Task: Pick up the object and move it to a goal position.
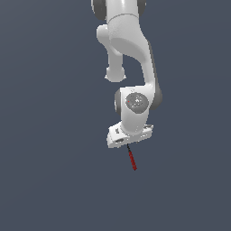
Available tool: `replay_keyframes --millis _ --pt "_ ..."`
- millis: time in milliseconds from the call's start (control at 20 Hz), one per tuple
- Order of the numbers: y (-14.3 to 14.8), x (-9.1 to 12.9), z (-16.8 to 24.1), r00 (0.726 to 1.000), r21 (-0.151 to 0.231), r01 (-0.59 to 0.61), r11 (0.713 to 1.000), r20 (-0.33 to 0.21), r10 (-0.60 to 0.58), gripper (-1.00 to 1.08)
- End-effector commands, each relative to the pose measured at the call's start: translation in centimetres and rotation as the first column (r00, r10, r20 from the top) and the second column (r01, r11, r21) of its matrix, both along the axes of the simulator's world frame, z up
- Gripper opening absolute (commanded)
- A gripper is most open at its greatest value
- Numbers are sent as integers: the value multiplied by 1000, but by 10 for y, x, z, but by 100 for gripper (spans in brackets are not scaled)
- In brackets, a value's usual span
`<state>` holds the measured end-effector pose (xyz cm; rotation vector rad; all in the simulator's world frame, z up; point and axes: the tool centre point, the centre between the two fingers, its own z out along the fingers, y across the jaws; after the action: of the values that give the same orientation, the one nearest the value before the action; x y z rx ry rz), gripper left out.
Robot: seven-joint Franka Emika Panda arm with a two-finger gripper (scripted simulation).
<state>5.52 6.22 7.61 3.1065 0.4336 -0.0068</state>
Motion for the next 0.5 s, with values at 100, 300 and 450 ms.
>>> replay_keyframes --millis 100,300,450 --pt "11 6 -12 999 4 -35 999 3 35 100" --pt "15 7 -16 999 5 -44 999 4 44 100" --pt "14 6 -16 999 5 -41 999 2 41 100"
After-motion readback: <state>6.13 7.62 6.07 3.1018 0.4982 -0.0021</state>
